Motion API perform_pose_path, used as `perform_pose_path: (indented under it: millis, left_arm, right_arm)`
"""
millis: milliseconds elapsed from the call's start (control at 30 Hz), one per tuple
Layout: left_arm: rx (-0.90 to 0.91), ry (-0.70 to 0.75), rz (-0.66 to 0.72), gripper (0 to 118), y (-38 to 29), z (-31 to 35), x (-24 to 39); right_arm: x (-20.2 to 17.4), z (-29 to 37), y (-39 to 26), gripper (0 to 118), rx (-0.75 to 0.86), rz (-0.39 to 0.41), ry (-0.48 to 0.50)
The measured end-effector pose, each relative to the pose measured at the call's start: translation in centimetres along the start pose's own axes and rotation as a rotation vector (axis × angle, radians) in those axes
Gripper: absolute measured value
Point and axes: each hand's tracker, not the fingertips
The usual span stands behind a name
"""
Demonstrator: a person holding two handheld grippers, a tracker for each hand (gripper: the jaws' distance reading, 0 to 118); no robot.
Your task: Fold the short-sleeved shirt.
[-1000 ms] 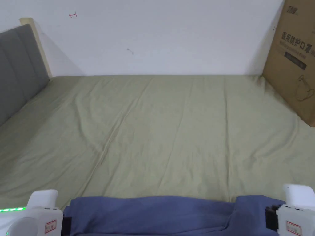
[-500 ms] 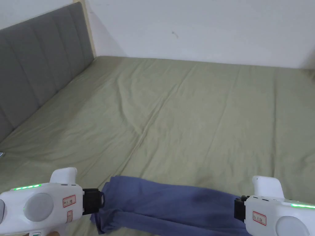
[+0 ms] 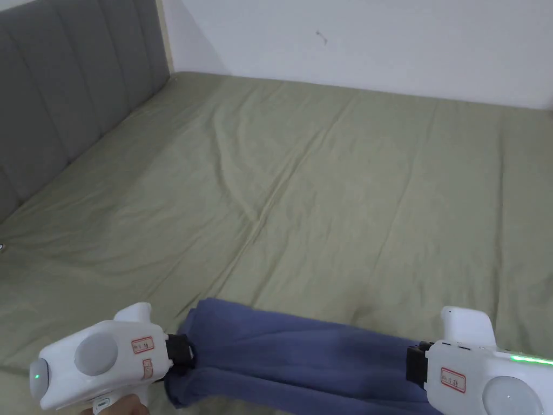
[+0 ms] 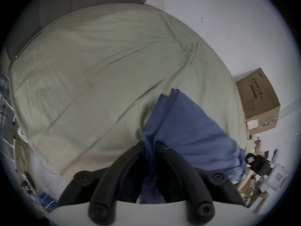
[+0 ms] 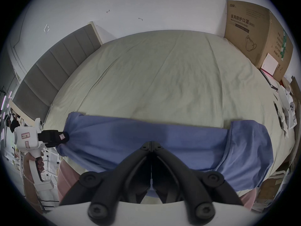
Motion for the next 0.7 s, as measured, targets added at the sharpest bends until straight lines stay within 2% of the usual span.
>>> perform_pose_path:
  millis: [33,200,367,533,700]
  left_arm:
    - [-0.024,-0.042,0.055,8,0.0,-0.2,0.0]
    - [-0.023,0.064,-0.114,7,0.4,0.1,2.3]
    - [0.013,0.059,-0.12,7,0.8,2.1,4.0]
    - [0.087,0.049,-0.315,7,1.1,5.5,11.4]
    - [0.121,-0.088,-0.475,7,-0.6,7.1,20.0]
  right_arm:
    - [0.1,-0.2,-0.1,0,-0.005,-0.003,-0.004]
    - [1.4,-0.5,-0.5,0,-0.031,-0.038,-0.012]
    - [3.3,0.1,-0.6,0,-0.02,-0.079,-0.032]
    - [5.0,1.3,-0.4,0,0.013,-0.102,-0.06]
    - [7.2,2.6,-0.8,0,0.047,-0.154,-0.071]
